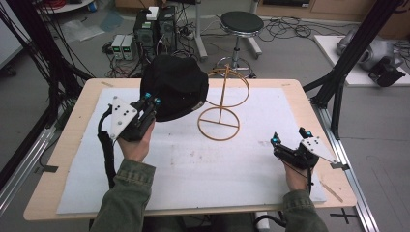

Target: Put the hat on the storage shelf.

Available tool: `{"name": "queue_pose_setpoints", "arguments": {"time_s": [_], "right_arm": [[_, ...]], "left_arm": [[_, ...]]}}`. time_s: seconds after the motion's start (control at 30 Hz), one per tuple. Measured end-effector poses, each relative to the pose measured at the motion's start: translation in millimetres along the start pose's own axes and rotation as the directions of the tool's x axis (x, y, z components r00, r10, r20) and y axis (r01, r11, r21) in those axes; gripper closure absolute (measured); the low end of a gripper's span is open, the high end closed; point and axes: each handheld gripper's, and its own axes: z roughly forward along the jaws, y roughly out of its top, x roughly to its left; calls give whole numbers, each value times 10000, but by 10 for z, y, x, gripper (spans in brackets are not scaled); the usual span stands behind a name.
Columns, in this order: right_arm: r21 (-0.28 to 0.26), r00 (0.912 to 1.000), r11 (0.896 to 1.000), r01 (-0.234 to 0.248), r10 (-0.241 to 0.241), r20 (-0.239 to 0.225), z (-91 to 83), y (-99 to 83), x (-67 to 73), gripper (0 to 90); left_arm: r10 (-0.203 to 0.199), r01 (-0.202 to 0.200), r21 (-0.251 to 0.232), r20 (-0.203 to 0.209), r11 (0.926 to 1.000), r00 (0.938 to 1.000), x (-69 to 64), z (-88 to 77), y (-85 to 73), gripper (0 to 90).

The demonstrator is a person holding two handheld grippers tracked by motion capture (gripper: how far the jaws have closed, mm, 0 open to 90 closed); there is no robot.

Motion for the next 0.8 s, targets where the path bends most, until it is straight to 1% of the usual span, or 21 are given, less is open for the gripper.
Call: {"name": "queue_pose_setpoints", "arguments": {"time_s": [0.1, 0.17, 0.23, 0.33, 0.4, 0.47, 0.57, 0.7, 0.8], "right_arm": [[16, 10000, 10000, -2, 2, 18, -1, 0, 5, 50], [-2, 10000, 10000, 40, -40, 29, 6, -1, 2, 50], [-16, 10000, 10000, 36, -36, 30, 5, -1, 2, 51], [-28, 10000, 10000, 13, -12, 59, -3, 3, -1, 51], [-94, 9998, 10000, 29, -28, 174, -13, 7, -2, 51], [-152, 9997, 9999, 31, -27, 236, -19, 11, -8, 51], [-172, 9997, 9998, -31, 36, 257, -30, 15, -17, 51], [-164, 9997, 9999, -15, 18, 235, -21, 11, -25, 51], [-154, 9998, 9999, 5, -2, 189, -22, 7, -15, 51]], "left_arm": [[94, -94, -60, 72, 9999, 9999, -31, 68, 35, 875], [119, -116, -163, 186, 9998, 9998, -59, 124, 63, 875], [176, -171, -160, 295, 9997, 9994, -88, 182, 90, 875], [137, -126, -240, 432, 9996, 9990, -133, 263, 114, 875], [28, -12, -312, 509, 9995, 9987, -162, 310, 122, 875], [16, 5, -370, 564, 9993, 9984, -191, 364, 134, 875], [45, -22, -338, 678, 9994, 9977, -233, 456, 155, 875], [-131, 158, -386, 704, 9991, 9974, -263, 616, 181, 875], [-222, 246, -304, 754, 9992, 9969, -275, 723, 173, 875]]}}
